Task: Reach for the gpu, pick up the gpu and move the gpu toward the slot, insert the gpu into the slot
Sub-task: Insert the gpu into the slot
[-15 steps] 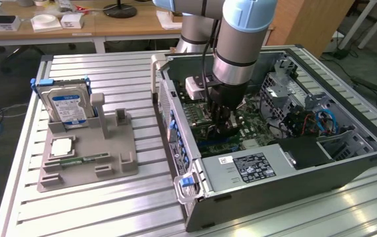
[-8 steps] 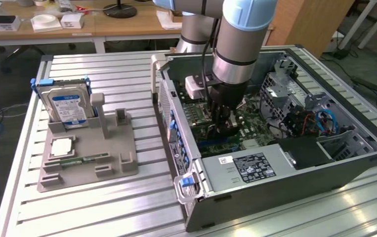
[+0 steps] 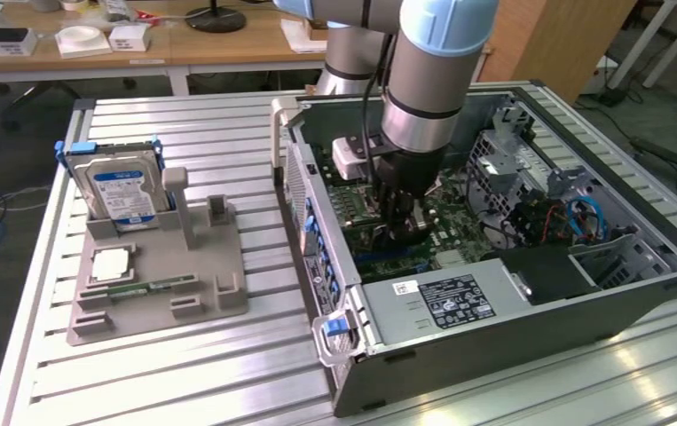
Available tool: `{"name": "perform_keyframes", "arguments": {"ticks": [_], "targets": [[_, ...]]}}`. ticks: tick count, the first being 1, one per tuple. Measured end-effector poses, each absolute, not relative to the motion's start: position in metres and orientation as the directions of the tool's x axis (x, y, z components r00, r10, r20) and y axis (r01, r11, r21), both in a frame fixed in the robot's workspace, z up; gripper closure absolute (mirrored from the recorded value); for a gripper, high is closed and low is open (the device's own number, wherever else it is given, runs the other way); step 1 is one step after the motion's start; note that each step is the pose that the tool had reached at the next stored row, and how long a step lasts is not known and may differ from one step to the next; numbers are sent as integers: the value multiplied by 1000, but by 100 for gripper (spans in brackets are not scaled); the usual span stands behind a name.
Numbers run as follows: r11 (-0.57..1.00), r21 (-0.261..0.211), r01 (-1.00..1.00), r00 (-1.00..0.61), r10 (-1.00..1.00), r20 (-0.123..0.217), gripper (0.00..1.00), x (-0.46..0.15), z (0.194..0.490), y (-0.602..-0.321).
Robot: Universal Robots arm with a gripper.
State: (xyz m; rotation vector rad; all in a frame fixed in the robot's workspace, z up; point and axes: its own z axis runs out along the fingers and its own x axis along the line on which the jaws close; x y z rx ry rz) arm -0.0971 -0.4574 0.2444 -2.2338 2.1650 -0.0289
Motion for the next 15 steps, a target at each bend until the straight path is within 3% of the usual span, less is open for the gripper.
{"name": "perform_keyframes", "arguments": {"ticks": [15], "targets": [[-24,-35,-999,24,-1000,-7,74,-97,244,-459]]}}
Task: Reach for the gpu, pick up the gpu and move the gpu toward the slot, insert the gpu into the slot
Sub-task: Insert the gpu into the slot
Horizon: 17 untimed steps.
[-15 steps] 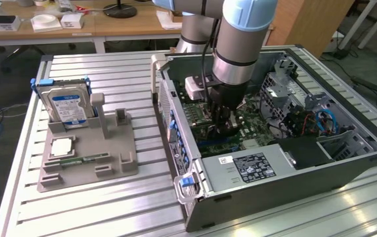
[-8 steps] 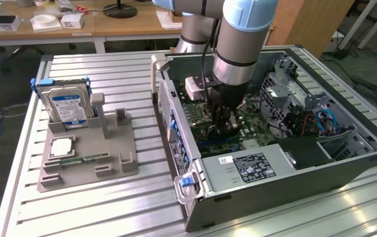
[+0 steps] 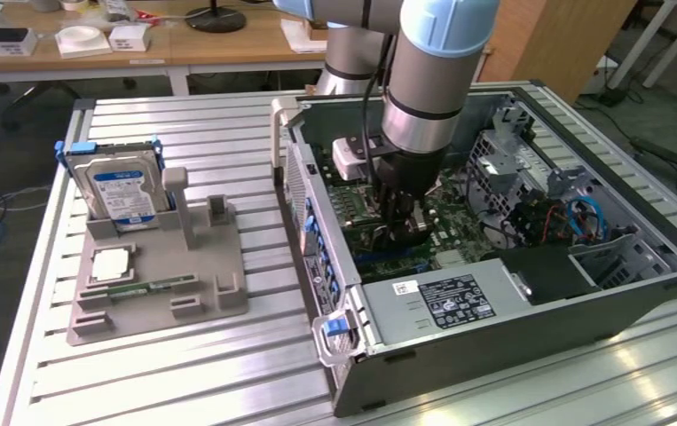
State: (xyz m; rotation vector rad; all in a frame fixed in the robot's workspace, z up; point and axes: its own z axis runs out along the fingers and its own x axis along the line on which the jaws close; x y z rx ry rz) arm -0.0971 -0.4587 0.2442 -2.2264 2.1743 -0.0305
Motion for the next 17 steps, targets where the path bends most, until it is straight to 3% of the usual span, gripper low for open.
{"name": "perform_keyframes", "arguments": {"ticks": [17], "targets": [[-23,-35,-999,24,-1000,-7,74,-97,242,-459]]}}
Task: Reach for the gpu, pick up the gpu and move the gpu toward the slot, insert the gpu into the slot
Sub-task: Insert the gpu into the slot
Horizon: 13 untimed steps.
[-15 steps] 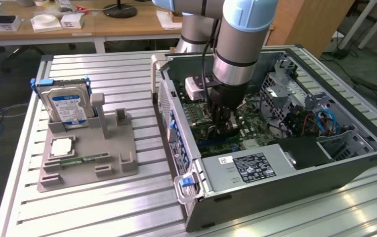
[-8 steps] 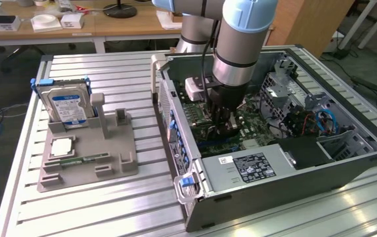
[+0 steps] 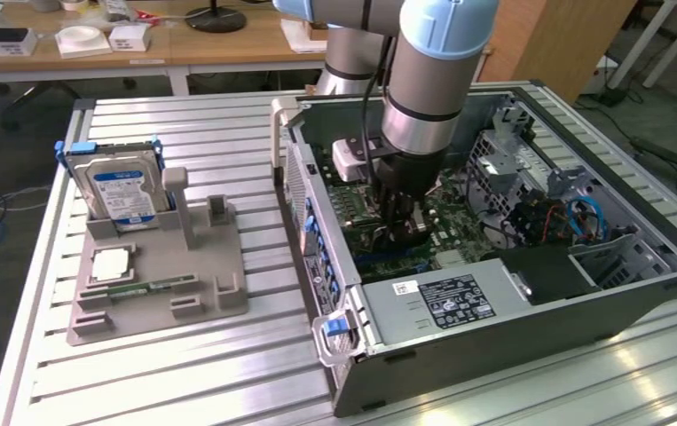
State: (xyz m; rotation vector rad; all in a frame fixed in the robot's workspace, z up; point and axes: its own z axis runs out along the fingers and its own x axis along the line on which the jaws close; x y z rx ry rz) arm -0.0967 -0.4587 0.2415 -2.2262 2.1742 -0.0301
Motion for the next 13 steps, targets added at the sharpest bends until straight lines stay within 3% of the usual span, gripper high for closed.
{"name": "perform_keyframes", "arguments": {"ticks": [13], "targets": [[-20,-35,-999,20,-1000,-7,74,-91,242,-459]]}}
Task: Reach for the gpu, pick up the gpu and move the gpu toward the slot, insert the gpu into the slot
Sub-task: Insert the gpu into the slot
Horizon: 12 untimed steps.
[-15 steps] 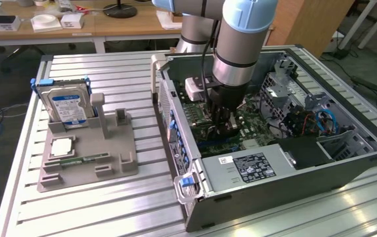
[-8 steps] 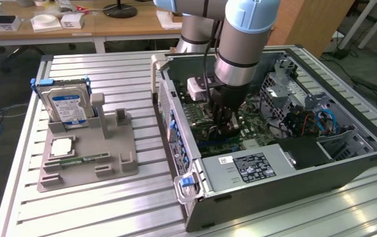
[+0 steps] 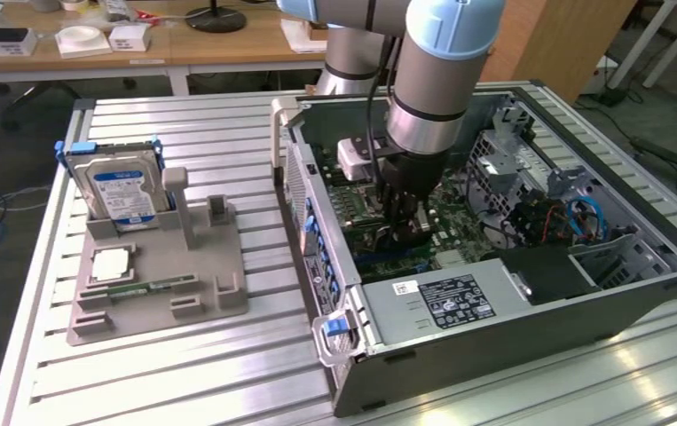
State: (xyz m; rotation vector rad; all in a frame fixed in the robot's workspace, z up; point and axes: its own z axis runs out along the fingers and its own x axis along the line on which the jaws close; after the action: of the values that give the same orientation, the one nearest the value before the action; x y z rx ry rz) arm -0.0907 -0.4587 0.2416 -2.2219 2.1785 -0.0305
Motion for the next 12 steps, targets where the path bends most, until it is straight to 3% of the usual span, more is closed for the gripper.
{"name": "perform_keyframes", "arguments": {"ticks": [12], "targets": [[1,-35,-999,-1,-1000,-7,74,-94,241,-459]]}}
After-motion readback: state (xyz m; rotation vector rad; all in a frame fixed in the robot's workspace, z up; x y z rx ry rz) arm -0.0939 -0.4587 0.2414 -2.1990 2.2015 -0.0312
